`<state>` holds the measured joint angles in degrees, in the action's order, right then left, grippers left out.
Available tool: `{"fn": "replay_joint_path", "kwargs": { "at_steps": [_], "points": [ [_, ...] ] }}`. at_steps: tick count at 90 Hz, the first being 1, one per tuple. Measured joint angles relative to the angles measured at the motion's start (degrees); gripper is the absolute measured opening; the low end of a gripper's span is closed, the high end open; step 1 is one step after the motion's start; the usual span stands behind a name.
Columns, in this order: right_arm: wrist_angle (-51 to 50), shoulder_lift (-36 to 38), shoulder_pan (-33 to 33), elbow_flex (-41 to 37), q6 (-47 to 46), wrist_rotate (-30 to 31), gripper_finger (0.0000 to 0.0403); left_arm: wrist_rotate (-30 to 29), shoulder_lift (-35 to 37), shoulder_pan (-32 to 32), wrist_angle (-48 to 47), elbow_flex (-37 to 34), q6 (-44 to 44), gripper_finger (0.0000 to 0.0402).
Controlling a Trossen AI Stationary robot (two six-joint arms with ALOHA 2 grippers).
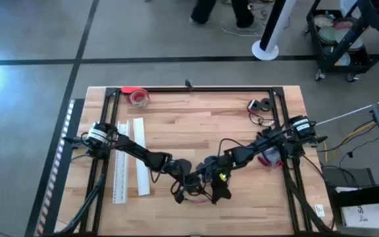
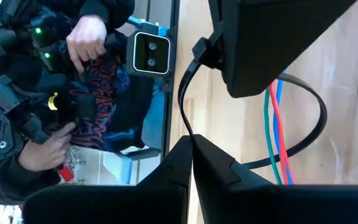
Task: Ziptie cables
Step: Wrap the black zip tie around the cables
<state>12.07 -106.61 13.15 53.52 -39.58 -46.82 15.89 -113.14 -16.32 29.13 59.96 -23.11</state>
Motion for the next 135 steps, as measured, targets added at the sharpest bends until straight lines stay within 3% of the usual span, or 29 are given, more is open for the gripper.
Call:
{"fn": "replay_joint_path", "kwargs": {
  "at_steps": [20,41,71,83,89,115,135],
  "points": [
    [-1.7,0.0,-0.2,0.3,3.5,2.4,0.0,-0.5,0.0,0.0,-0.2,0.0,0.4,0.0],
    [-7.6,1.1,3.4,0.6,7.3,12.6,0.0043,0.1,-0.1,0.1,-2.2,-0.4,3.8,0.0],
    [-16.8,10.6,9.4,1.2,6.6,40.7,0.014,-1.3,-0.2,0.5,-2.2,-0.4,12.9,0.0],
    [-17.5,12.7,13.3,2.1,5.5,59.9,0.015,-4.0,-0.2,0.8,-2.2,-0.4,16.6,0.0],
    [-17.7,12.6,14.8,2.4,5.6,66.0,0.0148,-4.1,-0.2,0.9,-2.3,-0.4,17.1,0.0],
    [-15.2,10.0,18.1,2.7,3.1,70.3,0.0111,-4.9,-0.2,1.3,-2.2,-0.5,18.4,0.0],
    [-15.6,6.3,19.6,5.4,1.5,72.2,0.0113,-4.9,-0.2,1.9,-2.3,-0.4,20.3,0.0]
  ]
}}
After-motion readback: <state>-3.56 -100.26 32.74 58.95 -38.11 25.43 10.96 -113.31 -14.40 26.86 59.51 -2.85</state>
